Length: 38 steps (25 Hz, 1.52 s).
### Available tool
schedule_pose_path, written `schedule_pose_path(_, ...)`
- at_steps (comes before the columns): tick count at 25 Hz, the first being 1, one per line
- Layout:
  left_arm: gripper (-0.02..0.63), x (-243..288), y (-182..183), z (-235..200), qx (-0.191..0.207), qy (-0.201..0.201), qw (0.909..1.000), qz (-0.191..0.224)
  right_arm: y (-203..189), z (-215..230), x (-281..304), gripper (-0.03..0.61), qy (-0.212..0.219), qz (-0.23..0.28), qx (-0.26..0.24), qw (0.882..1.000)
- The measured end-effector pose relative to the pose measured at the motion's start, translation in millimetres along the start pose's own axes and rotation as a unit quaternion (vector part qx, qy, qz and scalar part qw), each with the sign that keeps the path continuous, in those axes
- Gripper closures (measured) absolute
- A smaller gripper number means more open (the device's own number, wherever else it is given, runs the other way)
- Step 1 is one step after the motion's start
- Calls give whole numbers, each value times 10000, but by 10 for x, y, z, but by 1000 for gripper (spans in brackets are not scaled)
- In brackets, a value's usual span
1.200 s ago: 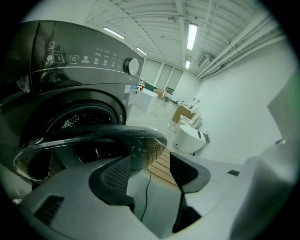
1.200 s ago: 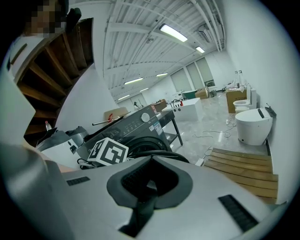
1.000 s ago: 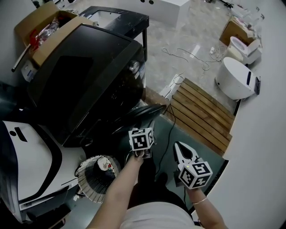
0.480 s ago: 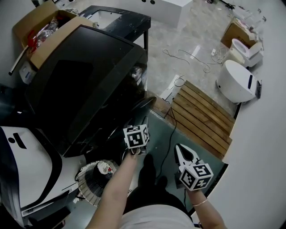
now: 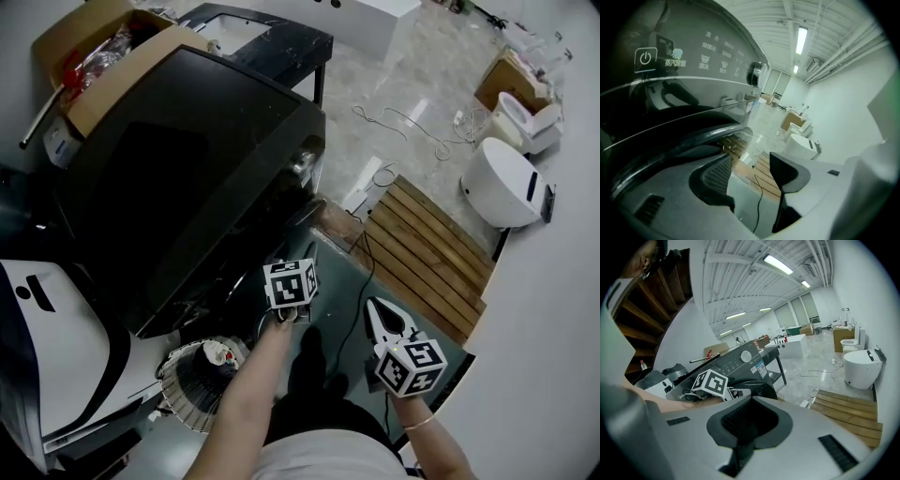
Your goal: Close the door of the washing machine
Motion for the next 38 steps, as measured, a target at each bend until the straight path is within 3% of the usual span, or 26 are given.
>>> schedule_pose_path(9, 337, 55, 15, 34, -48, 23, 10000, -39, 77, 48, 30, 569, 33, 40, -31, 10000)
schedule_pose_path(15, 333, -3, -55, 77, 334, 177, 9993, -56, 71, 98, -188, 569, -55, 183, 53, 9998)
schedule_pose_path(22, 341, -190, -157, 240, 453, 101, 9989, -10, 28, 140, -428, 569, -154, 287, 82, 9994)
schedule_pose_path(38, 476, -921, -187, 586, 1077, -76, 9926, 563, 89, -71, -811, 569, -133, 618, -34, 9980)
Point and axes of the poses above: the fingertips, and each gripper's own axes: x forward along the fingers, z to its right, y out of its top, the point moved 2 cm from there along -x, backward along the fingers, and after that the axes turned 7 degrees about y, right-handed, at the moved point
